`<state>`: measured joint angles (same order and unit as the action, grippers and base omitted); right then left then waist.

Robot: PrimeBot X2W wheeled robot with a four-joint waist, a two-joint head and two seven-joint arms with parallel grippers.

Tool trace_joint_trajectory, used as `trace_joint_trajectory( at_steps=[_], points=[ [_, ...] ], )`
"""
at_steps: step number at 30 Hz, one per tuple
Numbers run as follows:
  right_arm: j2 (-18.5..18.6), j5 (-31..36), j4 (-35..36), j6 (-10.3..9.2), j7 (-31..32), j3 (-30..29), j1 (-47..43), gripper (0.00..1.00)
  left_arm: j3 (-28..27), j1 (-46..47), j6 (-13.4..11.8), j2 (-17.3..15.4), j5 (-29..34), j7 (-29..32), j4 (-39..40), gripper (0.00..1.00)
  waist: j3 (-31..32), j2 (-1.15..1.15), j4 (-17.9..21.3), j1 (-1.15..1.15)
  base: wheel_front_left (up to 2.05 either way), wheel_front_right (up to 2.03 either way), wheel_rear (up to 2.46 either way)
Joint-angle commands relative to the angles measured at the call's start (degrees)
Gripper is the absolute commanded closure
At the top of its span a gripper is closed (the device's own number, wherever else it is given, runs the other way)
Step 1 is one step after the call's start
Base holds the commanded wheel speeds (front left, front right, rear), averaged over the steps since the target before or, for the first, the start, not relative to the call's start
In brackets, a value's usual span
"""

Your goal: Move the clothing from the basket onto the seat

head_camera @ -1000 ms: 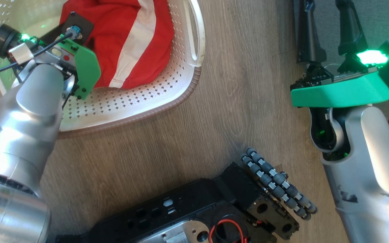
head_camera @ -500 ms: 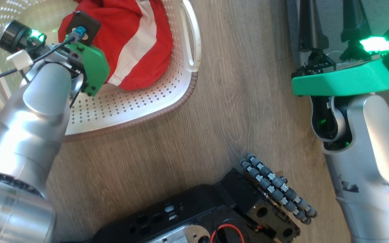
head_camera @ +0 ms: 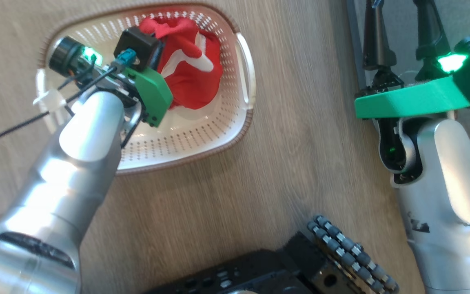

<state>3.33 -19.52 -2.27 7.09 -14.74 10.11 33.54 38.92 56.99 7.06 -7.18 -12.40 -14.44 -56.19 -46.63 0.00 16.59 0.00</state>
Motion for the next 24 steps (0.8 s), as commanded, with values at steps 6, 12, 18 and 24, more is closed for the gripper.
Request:
trace_joint_trajectory(
  at_steps=[6, 12, 18, 24],
  points=[
    [-0.5, 1.6, -0.2, 0.40, -0.3, 0.3, -3.3, 0.00, -3.4, -4.8, -0.4, -0.2, -1.3, -0.5, 7.2, 1.00, 7.6, 0.00, -3.3, 0.00, 0.00, 0.00, 0.00],
    [-0.5, 2.8, -2.1, 0.40, -0.3, 0.0, -5.1, 0.00, -5.7, -8.4, -0.5, 0.4, -1.7, -0.6, 13.2, 1.00, 13.0, 0.00, -5.7, 0.00, 0.00, 0.00, 0.00],
    [-0.5, 4.4, -5.1, 0.40, -0.3, -0.2, -7.7, 0.00, -8.0, -11.7, -0.3, 2.1, -2.1, -0.6, 19.5, 1.00, 19.4, 0.00, -9.3, 0.00, 0.00, 0.00, 0.00],
    [-0.5, 4.6, -7.4, 0.40, -0.3, 0.0, -9.5, 0.00, -9.7, -13.3, -0.2, 2.9, -1.8, -0.6, 24.3, 1.00, 24.2, 0.00, -11.9, 0.00, 0.00, 0.00, 0.00]
  ],
)
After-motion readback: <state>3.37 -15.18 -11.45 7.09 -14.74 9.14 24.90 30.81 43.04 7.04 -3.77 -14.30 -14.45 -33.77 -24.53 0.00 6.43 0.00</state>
